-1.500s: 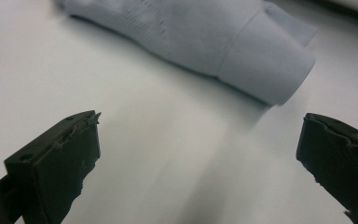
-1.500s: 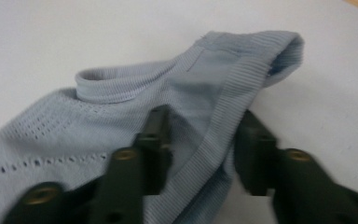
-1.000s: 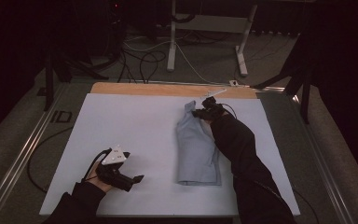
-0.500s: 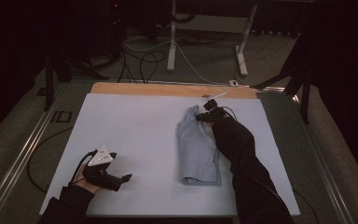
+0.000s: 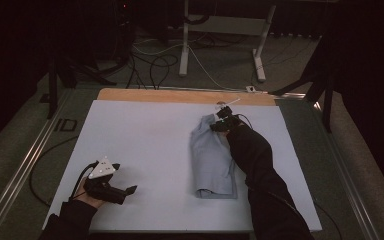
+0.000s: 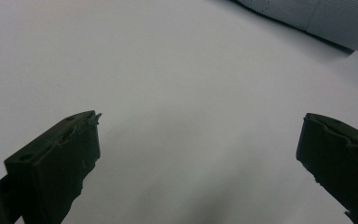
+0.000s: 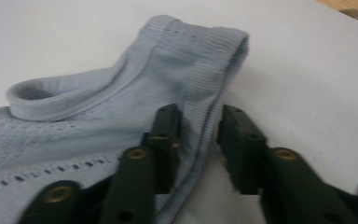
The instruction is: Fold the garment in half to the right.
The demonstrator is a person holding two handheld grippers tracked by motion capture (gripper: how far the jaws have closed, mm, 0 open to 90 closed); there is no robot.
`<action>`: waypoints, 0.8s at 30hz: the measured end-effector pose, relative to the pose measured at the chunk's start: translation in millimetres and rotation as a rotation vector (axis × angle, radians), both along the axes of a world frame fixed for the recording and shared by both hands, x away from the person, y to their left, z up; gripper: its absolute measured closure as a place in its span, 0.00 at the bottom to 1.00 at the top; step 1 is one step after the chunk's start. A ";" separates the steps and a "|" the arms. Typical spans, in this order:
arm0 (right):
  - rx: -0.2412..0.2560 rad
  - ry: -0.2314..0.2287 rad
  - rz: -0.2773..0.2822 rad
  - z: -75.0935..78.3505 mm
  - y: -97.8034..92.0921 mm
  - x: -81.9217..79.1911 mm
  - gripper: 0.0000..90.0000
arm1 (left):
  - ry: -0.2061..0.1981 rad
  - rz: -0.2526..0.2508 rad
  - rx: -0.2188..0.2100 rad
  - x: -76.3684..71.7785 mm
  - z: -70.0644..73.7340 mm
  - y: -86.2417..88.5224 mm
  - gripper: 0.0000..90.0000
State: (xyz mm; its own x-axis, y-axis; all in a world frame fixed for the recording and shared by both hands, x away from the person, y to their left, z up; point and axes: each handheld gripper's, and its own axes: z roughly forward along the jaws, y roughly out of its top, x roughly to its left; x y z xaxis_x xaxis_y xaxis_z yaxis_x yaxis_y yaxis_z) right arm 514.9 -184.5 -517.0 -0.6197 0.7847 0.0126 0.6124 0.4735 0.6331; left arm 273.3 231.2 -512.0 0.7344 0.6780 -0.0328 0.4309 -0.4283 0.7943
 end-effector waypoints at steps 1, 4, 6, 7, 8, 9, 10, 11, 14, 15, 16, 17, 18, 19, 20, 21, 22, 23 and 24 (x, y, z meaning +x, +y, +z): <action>-0.003 -0.001 -0.009 0.4 -0.4 0.4 0.63 | 0.000 0.002 0.000 0.3 0.0 0.7 0.01; 0.006 0.011 -0.013 0.9 -1.3 0.2 0.54 | -0.001 0.005 0.001 0.1 0.1 1.9 0.01; 0.008 -0.002 0.001 3.5 -2.6 -2.3 0.40 | -0.004 0.008 -0.001 0.0 0.5 3.1 0.01; 0.019 0.003 0.004 5.4 -2.7 -3.7 0.35 | -0.005 0.009 -0.005 0.2 0.7 3.9 0.01; 0.027 0.000 0.010 7.6 -3.4 -5.1 0.31 | -0.006 0.012 -0.007 0.2 0.9 4.5 0.01; 0.027 0.000 0.010 7.6 -3.4 -5.1 0.31 | -0.007 0.013 -0.010 0.0 1.0 4.7 0.01; 0.053 0.019 0.025 13.2 -3.7 -9.1 0.20 | -0.008 0.009 -0.004 -0.2 1.3 4.8 0.01; 0.058 0.022 0.049 16.0 -3.9 -11.4 0.15 | -0.008 0.009 -0.004 -0.2 1.3 4.8 0.01; 0.092 0.008 0.074 25.9 -4.8 -23.4 0.15 | -0.010 0.010 -0.007 0.0 1.6 5.5 0.01; 0.092 0.008 0.074 25.9 -4.8 -23.4 0.15 | -0.012 0.008 -0.008 -0.2 1.9 5.7 0.01; 0.095 -0.013 0.098 31.7 -4.6 -32.8 0.15 | -0.014 0.009 -0.007 -0.2 2.1 6.0 0.01; 0.095 -0.013 0.098 31.7 -4.6 -32.8 0.15 | -0.015 0.010 -0.007 0.0 2.5 6.7 0.01; 0.100 -0.025 0.117 36.4 -3.9 -43.9 0.15 | -0.016 0.013 -0.014 0.3 3.1 8.3 0.01; 0.103 -0.028 0.127 38.3 -3.4 -50.1 0.15 | -0.019 0.015 -0.015 0.2 3.4 8.7 0.01; 0.108 -0.033 0.140 39.9 -3.5 -55.8 0.15 | -0.020 0.014 -0.012 0.0 3.8 9.1 0.01; 0.114 -0.036 0.145 41.8 -3.0 -62.3 0.15 | -0.021 0.014 -0.014 0.0 4.0 9.4 0.01; 0.114 -0.036 0.145 41.8 -3.0 -62.3 0.15 | -0.021 0.014 -0.014 0.0 4.0 9.4 0.01; 0.127 -0.058 0.162 45.6 -4.1 -74.4 0.16 | -0.021 0.016 -0.014 0.1 4.2 10.2 0.01; 0.138 -0.061 0.168 47.2 -4.4 -80.6 0.16 | -0.021 0.016 -0.014 0.1 4.2 10.2 0.01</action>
State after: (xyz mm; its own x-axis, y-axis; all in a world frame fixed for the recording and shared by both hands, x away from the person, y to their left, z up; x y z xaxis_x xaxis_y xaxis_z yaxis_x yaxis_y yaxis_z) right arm 434.3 -188.9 -469.8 -0.7447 0.6636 0.0712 0.4908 0.4721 0.7323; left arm 273.4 241.4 -507.8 0.7241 0.6892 -0.0267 0.4205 -0.4104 0.8092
